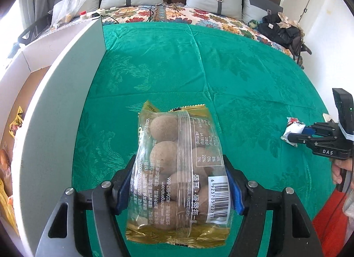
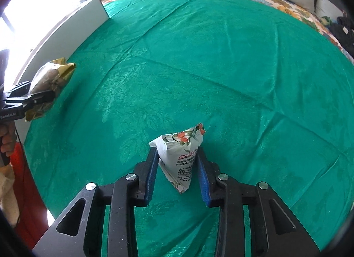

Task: Organize snacks
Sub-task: 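Carry both packets into the white box and open both grippers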

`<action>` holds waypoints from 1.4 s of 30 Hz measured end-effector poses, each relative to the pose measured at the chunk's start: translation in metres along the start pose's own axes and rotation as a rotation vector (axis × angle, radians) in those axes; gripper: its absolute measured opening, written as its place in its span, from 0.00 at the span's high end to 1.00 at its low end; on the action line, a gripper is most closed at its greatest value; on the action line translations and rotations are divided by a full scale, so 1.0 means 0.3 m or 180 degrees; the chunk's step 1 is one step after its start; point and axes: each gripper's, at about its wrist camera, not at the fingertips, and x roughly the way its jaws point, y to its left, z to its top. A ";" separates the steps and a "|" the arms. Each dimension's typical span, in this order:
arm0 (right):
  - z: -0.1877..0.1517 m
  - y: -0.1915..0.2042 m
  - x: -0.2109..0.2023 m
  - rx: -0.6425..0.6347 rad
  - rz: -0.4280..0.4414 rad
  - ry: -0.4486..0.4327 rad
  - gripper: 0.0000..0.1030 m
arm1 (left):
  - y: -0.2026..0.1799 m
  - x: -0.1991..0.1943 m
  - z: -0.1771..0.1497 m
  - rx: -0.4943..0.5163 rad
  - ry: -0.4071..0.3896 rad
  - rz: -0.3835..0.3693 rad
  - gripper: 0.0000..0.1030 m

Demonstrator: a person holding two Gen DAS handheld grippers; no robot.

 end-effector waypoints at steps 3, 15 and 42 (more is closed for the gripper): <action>0.020 0.027 -0.077 0.0073 0.0088 -0.0186 0.67 | 0.026 -0.142 0.004 -0.0162 -0.0216 -0.0226 0.33; 0.525 0.927 -0.358 -0.0736 0.1402 -0.0706 0.66 | 0.634 -0.576 0.024 -0.0849 -0.0636 0.0809 0.31; 0.503 1.293 -0.261 -0.1133 0.0407 -0.0707 0.12 | 0.609 -0.795 -0.232 -0.1473 -0.1002 0.2315 0.00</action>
